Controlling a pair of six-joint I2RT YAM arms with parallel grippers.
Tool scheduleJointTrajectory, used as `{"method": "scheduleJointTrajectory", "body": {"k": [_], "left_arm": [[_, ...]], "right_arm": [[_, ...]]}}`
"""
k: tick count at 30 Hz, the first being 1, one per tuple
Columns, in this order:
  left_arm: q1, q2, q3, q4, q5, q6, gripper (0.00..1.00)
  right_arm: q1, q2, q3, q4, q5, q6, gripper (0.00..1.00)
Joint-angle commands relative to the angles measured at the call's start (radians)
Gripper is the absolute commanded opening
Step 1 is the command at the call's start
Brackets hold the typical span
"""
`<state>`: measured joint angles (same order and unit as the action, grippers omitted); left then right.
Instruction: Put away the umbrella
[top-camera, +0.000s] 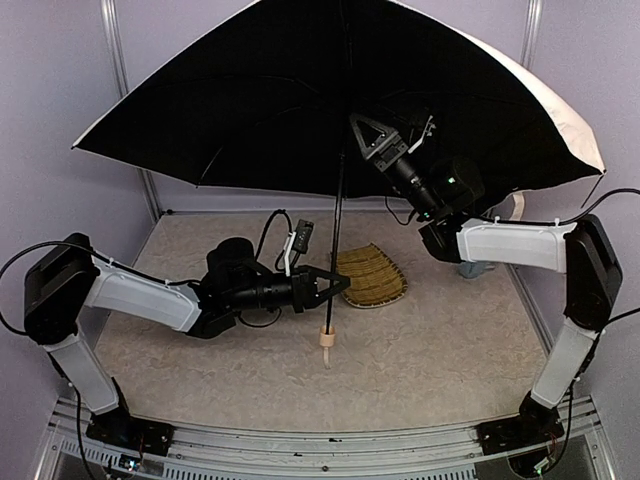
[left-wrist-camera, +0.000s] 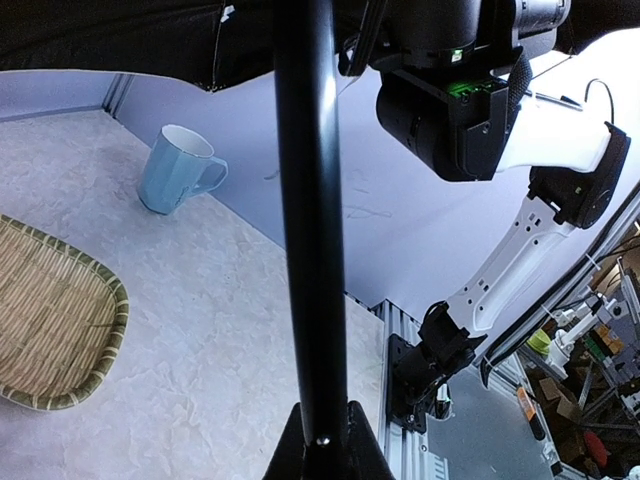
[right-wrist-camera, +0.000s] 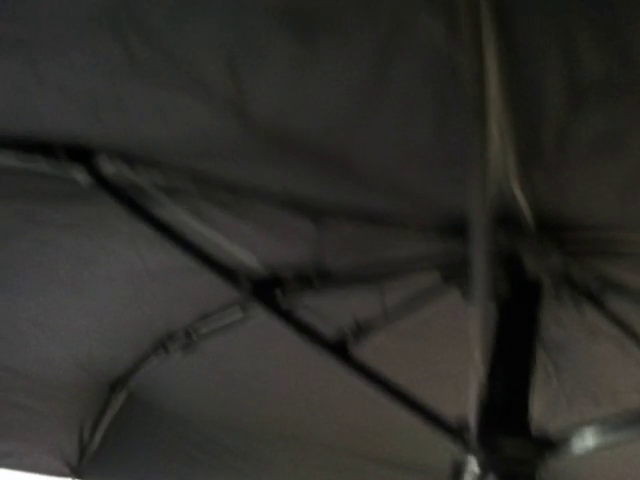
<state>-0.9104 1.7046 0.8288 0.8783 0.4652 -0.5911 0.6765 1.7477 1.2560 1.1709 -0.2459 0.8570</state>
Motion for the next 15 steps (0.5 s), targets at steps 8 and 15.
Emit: {"method": "scheduleJointTrajectory", "body": {"k": [8,15], "left_arm": [[-0.026,0.001,0.05,0.075,-0.009,0.078,0.0],[-0.029,-0.001,0.046,0.07,-0.023,0.098,0.0]], "right_arm": [[-0.012,0.076,0.093,-0.055,0.076,0.107,0.49],[-0.012,0.08,0.095,-0.073,0.089,0.119,0.49]]}}
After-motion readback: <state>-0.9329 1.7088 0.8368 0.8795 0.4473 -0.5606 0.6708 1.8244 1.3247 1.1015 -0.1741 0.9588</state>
